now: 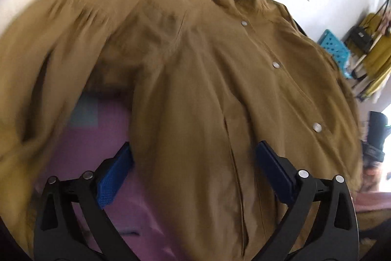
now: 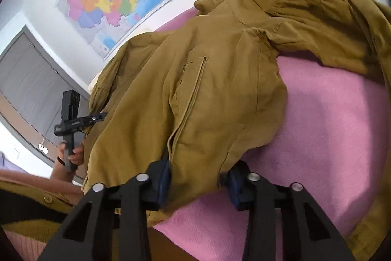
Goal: Fold large clothes
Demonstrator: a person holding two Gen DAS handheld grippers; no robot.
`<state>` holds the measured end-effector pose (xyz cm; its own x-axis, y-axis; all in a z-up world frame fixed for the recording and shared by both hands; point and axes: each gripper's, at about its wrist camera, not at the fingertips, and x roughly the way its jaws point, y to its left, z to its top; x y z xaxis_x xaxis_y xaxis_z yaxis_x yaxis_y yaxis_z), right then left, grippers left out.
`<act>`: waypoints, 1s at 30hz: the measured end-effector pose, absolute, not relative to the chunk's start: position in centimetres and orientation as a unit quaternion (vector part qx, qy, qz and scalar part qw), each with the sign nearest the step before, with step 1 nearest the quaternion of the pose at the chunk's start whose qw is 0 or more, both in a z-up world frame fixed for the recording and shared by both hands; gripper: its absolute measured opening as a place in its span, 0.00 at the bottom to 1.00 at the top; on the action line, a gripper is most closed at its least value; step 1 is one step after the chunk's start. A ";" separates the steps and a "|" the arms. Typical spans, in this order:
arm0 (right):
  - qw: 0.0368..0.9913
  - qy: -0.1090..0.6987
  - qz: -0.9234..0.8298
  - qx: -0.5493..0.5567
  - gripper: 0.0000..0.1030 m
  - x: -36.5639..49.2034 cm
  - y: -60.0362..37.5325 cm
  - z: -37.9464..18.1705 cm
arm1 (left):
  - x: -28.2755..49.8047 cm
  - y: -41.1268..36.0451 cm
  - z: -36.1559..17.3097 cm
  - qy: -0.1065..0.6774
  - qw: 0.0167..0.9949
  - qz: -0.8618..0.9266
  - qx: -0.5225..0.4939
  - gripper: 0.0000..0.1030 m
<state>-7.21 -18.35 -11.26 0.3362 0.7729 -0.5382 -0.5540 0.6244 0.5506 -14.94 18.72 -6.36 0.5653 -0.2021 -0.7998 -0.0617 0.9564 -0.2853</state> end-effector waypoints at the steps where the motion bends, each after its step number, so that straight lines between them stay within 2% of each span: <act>1: 0.804 0.402 0.414 0.141 0.24 -7.3 -18.5 -11.0 | -14.5 18.4 -6.2 0.464 0.875 -0.033 -0.137 0.62; 2: 0.801 0.397 0.421 0.155 0.20 -7.6 -18.8 -10.4 | -14.1 18.4 -5.8 0.462 0.875 -0.029 -0.141 0.29; 3: 0.798 0.391 0.427 0.169 0.14 -8.0 -19.3 -9.9 | -14.0 18.7 -5.4 0.460 0.874 -0.029 -0.152 0.18; 4: 0.794 0.375 0.435 0.199 0.12 -8.6 -20.2 -8.8 | -13.9 19.4 -4.7 0.456 0.875 -0.026 -0.161 0.09; 6: 0.792 0.336 0.451 0.237 0.10 -10.3 -22.0 -6.1 | -13.7 20.6 -3.0 0.436 0.885 -0.003 -0.166 0.07; 8: 0.813 0.296 0.452 0.215 0.08 -12.7 -22.9 -3.0 | -13.7 22.0 -1.6 0.424 0.886 0.002 -0.188 0.07; 10: 0.825 0.311 0.430 0.194 0.08 -13.0 -23.5 -3.2 | -13.5 22.9 -0.4 0.411 0.891 0.009 -0.193 0.07; 12: 0.826 0.360 0.388 0.192 0.09 -11.5 -23.6 -5.8 | -13.1 23.0 -0.2 0.417 0.889 0.010 -0.189 0.10; 15: 0.802 0.440 0.342 0.216 0.22 -9.3 -23.6 -11.2 | -12.4 21.4 -1.2 0.443 0.884 0.022 -0.146 0.12; 17: 0.798 0.437 0.349 0.224 0.35 -9.2 -23.8 -11.7 | -12.3 20.0 -1.7 0.468 0.878 0.049 -0.091 0.16; 18: 0.815 0.428 0.333 0.205 0.45 -9.5 -23.9 -11.2 | -12.6 19.6 -1.5 0.470 0.878 0.061 -0.069 0.16; 19: 0.824 0.420 0.331 0.188 0.51 -9.7 -23.8 -10.7 | -13.0 19.0 -1.3 0.466 0.881 0.068 -0.048 0.25; 20: 0.830 0.410 0.335 0.175 0.53 -10.0 -23.9 -10.1 | -13.8 18.5 -0.8 0.457 0.886 0.068 -0.033 0.41; 24: 0.831 0.390 0.351 0.186 0.55 -11.1 -24.8 -9.4 | -18.0 14.4 3.0 0.385 0.922 0.012 0.033 0.54; 26: 0.827 0.388 0.356 0.197 0.54 -11.3 -24.9 -10.0 | -19.3 11.7 4.4 0.360 0.930 -0.039 0.060 0.65; 27: 0.824 0.386 0.361 0.203 0.53 -11.5 -24.5 -10.2 | -19.8 9.6 4.8 0.351 0.930 -0.083 0.074 0.66; 29: 0.821 0.372 0.375 0.216 0.43 -11.9 -24.6 -10.3 | -20.2 5.5 4.6 0.348 0.918 -0.155 0.106 0.66; 30: 0.822 0.369 0.374 0.221 0.43 -11.9 -24.4 -10.3 | -20.4 2.7 4.1 0.348 0.906 -0.199 0.135 0.66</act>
<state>-11.94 -24.36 -10.26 0.4488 0.7773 -0.4409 -0.4507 0.6230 0.6393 -20.37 2.72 4.08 0.6788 -0.2663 -0.6843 0.4541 0.8846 0.1062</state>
